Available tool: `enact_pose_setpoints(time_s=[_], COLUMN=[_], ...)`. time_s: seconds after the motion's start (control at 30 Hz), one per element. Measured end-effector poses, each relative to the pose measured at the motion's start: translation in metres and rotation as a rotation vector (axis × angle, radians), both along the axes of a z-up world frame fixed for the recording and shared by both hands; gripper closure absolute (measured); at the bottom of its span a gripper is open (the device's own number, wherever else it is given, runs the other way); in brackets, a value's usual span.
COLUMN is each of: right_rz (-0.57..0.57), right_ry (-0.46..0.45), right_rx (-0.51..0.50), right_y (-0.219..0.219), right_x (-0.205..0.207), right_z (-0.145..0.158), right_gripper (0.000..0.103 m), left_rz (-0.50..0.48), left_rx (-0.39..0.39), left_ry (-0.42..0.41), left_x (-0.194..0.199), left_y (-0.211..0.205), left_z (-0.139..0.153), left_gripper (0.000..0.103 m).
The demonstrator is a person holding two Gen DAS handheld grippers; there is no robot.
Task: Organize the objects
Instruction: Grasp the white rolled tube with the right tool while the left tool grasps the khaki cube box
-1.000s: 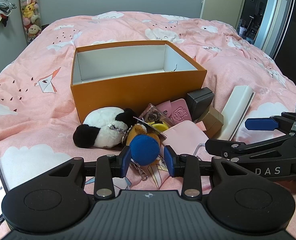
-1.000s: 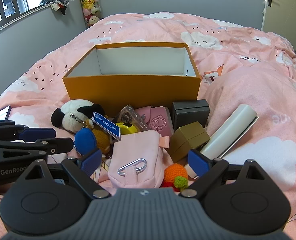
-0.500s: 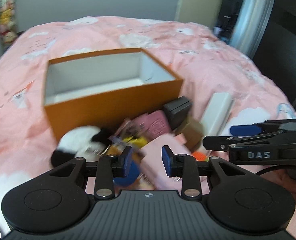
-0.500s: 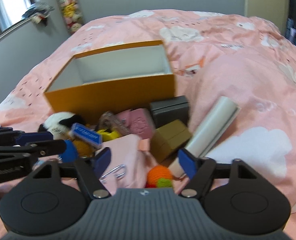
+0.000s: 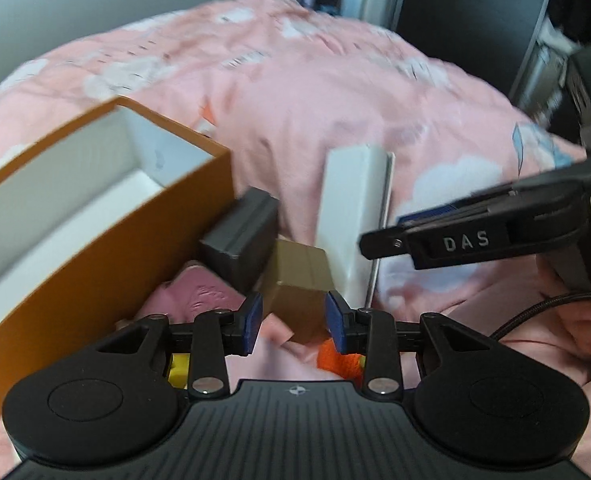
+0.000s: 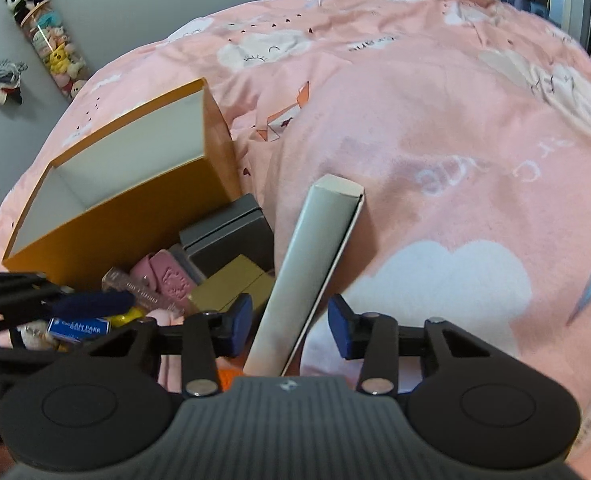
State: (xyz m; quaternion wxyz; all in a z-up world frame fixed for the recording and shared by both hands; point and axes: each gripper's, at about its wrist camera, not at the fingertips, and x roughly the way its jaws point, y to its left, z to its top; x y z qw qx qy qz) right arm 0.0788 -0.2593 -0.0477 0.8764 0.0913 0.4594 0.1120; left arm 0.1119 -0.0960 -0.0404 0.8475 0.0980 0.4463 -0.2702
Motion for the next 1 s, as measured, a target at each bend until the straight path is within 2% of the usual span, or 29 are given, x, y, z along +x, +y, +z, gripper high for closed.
enact_pose_setpoints(time_s=[0.17,0.4,0.67,0.87,1.0], right_rz=[0.001,0.001,-0.042,-0.079,-0.052], right_ry=[0.053,0.085,0.095,0.107,0.072], right_rx=[0.047,0.086,0.120,0.142,0.161], right_y=[-0.004,-0.006,-0.013,-0.021,-0.020], right_x=[0.014,0.025,0.036,0.039,0.037], right_z=[-0.018,-0.032,-0.041,-0.045,-0.040], right_gripper=[0.059,0.059,0.067,0.069,0.071], left_rz=[-0.057,-0.101,-0.171,-0.151,-0.147], left_rx=[0.087,0.171,0.279,0.275,0.292], left_ry=[-0.002,-0.025,-0.137,-0.134,-0.155], left_x=[0.007,0.010,0.003,0.010,0.008], left_y=[-0.020,-0.033,-0.061,-0.066,-0.064], left_z=[-0.022,-0.042,-0.054,-0.059,-0.055], left_gripper=[0.059,0.058,0.048,0.042,0.041])
